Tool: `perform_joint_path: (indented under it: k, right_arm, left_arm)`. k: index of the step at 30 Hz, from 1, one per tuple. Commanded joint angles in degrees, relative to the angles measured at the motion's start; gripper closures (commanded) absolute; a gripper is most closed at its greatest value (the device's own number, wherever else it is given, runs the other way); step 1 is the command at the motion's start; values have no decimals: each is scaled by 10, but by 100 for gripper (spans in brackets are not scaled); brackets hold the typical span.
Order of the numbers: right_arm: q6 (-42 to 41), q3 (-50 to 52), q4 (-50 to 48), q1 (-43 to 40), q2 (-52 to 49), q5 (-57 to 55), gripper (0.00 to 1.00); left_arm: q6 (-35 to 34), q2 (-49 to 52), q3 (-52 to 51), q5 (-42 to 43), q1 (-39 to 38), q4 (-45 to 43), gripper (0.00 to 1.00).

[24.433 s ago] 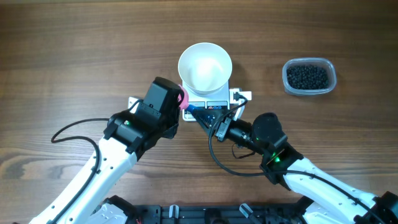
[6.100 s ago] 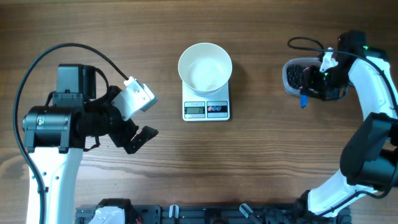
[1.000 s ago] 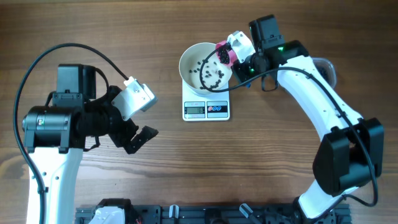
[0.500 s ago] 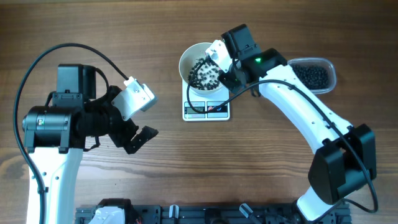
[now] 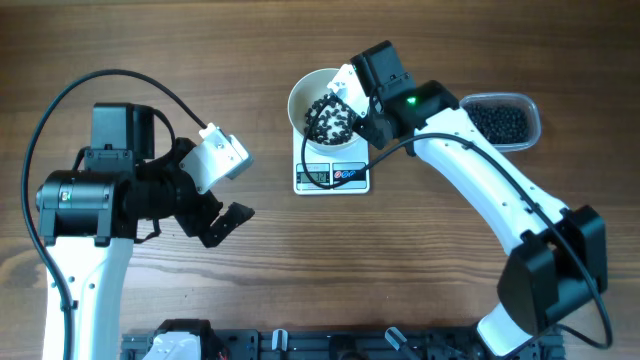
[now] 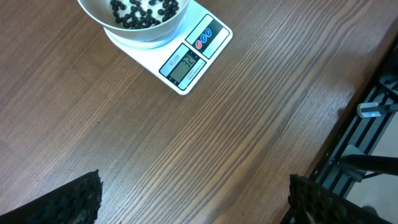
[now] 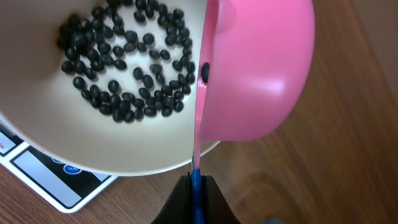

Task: Scoop item into bowl and weigh 150g on scale
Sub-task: 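Tilt the scoop with the right gripper to pour beans into the bowl, then carry the empty scoop right and set it in the bean tub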

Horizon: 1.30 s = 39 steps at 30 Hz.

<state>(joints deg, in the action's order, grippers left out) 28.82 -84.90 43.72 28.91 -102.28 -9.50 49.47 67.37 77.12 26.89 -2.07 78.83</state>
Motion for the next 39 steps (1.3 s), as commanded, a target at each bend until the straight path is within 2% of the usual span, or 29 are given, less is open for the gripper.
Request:
perform_joint_path:
  k: [1,5,8,12,17,21,27,39]
  right_arm:
    - [10,-15,-1,2,30,3,96]
    - [3,-13,-2,2,30,26,96]
    - [-73,-19,-3,-9,35,24,96]
    - [-95,-34,30,-44,63,19,96]
    - [-112,-34,98,-141,107,-2,96]
    - [-110,-26,165,-241,103,-2,96]
    - [-109,24,159,-319,74,12,96]
    - [-134,98,121,-345,46,31,96]
  left_arm:
    - [13,-6,11,5,5,-1,0]
    - [13,-6,11,5,5,-1,0]
    - [13,-6,11,5,5,-1,0]
    - [13,-6,11,5,5,-1,0]
    - [13,-6,11,5,5,-1,0]
    - [13,-6,11,5,5,-1,0]
    - [13,-6,11,5,5,-1,0]
    - [13,-6,11,5,5,-1,0]
